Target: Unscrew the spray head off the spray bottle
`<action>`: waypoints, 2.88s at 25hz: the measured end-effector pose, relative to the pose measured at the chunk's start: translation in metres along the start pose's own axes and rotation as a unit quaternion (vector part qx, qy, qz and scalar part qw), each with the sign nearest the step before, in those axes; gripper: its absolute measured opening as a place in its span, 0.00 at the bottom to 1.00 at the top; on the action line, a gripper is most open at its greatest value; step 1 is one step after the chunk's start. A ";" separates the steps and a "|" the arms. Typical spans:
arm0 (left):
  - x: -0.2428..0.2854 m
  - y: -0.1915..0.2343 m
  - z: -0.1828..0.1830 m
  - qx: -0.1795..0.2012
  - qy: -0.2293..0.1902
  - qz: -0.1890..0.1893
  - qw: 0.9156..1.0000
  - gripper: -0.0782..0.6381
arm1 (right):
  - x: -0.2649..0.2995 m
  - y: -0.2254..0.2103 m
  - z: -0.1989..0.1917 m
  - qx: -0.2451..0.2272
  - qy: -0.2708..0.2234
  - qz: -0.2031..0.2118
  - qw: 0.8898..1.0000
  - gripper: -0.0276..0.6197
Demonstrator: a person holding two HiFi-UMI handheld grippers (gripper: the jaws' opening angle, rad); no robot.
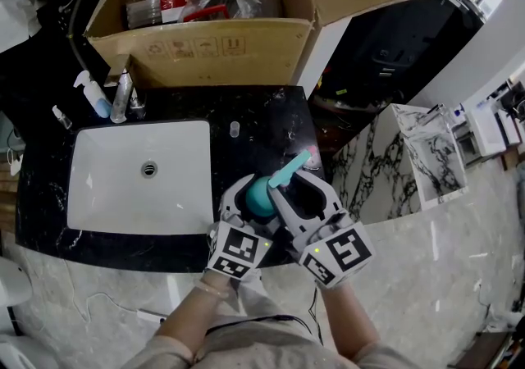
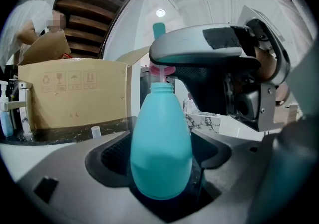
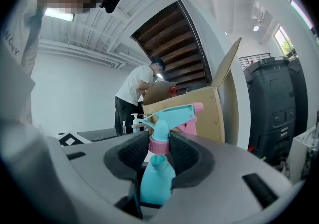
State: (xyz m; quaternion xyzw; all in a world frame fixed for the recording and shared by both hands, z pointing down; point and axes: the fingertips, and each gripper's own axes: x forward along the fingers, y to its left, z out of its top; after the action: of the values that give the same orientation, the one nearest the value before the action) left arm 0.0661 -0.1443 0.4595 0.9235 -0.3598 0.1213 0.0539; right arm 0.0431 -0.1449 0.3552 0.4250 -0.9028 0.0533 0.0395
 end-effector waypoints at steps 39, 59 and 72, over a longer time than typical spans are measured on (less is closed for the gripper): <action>-0.076 0.023 0.064 0.002 -0.066 0.026 0.997 0.32 | -0.023 0.003 0.102 -0.031 -0.068 0.019 0.997 0.26; -0.101 0.069 0.075 -0.041 -0.072 0.102 0.991 0.12 | -0.035 -0.007 0.130 -0.031 -0.090 0.014 0.995 0.26; -0.117 0.084 0.077 -0.055 -0.082 0.132 0.986 0.12 | -0.054 -0.030 0.124 -0.050 -0.079 -0.034 0.995 0.26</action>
State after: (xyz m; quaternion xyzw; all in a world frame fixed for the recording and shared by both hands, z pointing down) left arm -0.0602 -0.1439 0.3557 0.8703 -0.4882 0.0309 0.0584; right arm 0.0976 -0.1388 0.2277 0.4561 -0.8895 -0.0269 -0.0089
